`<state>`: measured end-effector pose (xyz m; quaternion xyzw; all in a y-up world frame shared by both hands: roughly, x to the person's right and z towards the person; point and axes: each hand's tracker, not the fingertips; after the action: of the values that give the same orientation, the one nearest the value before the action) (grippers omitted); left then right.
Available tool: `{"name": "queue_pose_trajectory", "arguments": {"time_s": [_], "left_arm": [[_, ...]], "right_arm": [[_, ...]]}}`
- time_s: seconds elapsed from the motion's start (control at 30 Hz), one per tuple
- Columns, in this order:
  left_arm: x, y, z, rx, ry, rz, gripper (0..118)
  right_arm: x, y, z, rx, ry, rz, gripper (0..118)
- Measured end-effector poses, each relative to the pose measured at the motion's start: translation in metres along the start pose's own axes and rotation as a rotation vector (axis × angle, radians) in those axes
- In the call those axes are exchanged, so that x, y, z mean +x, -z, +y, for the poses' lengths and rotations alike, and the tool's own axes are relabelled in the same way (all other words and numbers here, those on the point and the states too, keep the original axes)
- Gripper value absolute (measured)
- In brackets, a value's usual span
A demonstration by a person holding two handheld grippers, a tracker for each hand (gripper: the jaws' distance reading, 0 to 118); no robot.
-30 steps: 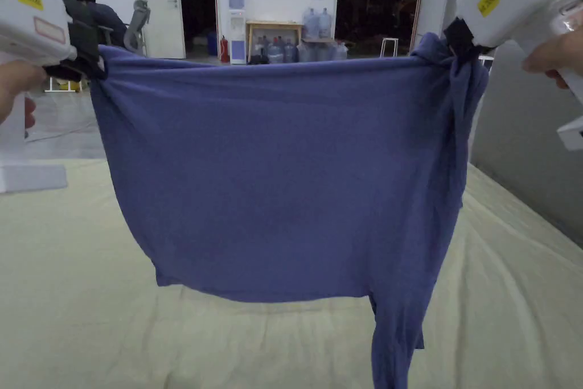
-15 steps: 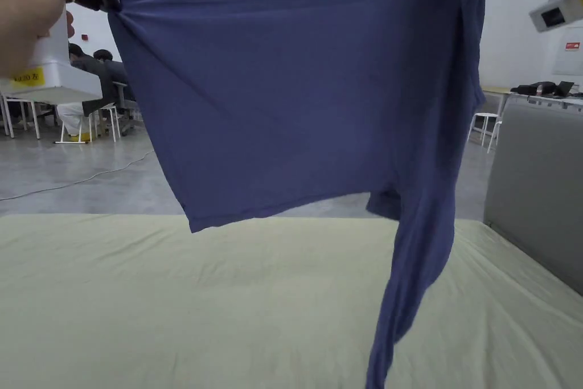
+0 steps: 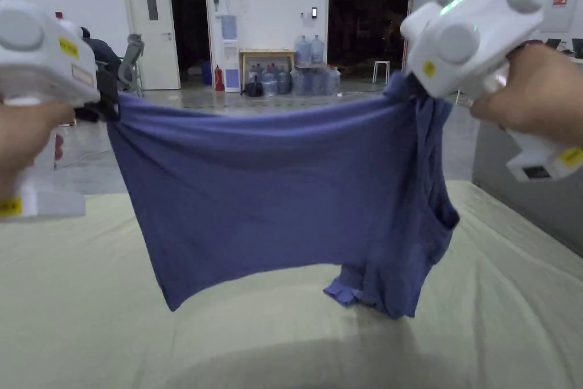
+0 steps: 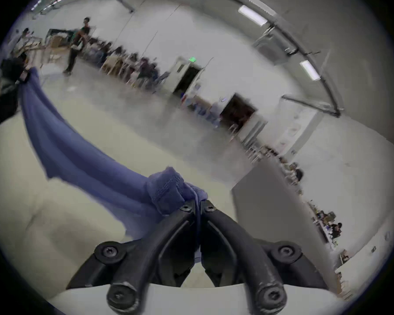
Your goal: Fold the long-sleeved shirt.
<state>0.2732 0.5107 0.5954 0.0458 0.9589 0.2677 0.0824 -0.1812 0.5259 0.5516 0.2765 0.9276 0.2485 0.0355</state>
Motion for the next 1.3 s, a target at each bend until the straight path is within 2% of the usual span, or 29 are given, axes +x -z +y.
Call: {"name": "queue_pose_trajectory", "arguments": {"time_s": [0.1, 0.2, 0.33, 0.4, 0.6, 0.73, 0.83, 0.93, 1.1, 1.2, 1.3], "left_arm": [[-0.011, 0.021, -0.066, -0.116, -0.005, -0.008, 0], [-0.011, 0.019, -0.128, -0.199, -0.002, 0.009, 0], [-0.013, -0.022, -0.190, -0.231, -0.056, -0.084, 0], [-0.018, -0.043, -0.216, -0.242, -0.044, -0.065, 0], [-0.039, -0.114, -0.309, -0.306, -0.056, -0.061, 0], [-0.040, -0.146, -0.365, -0.348, -0.031, -0.018, 0], [-0.047, -0.166, -0.393, -0.382, -0.080, -0.024, 0], [-0.048, -0.183, -0.417, -0.402, -0.073, -0.015, 0], [-0.046, -0.192, -0.460, -0.456, -0.104, -0.006, 0], [-0.048, -0.195, -0.482, -0.496, -0.056, 0.026, 0], [-0.064, -0.189, -0.507, -0.549, -0.099, 0.029, 0]], "right_arm": [[-0.043, 0.023, -0.078, -0.100, -0.026, 0.117, 0], [-0.079, 0.012, -0.146, -0.148, 0.006, 0.200, 0], [-0.104, -0.024, -0.205, -0.174, 0.013, 0.290, 0], [-0.115, -0.054, -0.228, -0.170, 0.012, 0.342, 0], [-0.153, -0.131, -0.304, -0.198, 0.010, 0.419, 0], [-0.178, -0.164, -0.345, -0.280, 0.072, 0.491, 0], [-0.188, -0.182, -0.369, -0.310, 0.090, 0.501, 0], [-0.194, -0.193, -0.393, -0.363, 0.167, 0.519, 0], [-0.216, -0.195, -0.429, -0.455, 0.192, 0.521, 0], [-0.225, -0.199, -0.443, -0.508, 0.196, 0.528, 0], [-0.232, -0.201, -0.455, -0.536, 0.205, 0.528, 0]]}}
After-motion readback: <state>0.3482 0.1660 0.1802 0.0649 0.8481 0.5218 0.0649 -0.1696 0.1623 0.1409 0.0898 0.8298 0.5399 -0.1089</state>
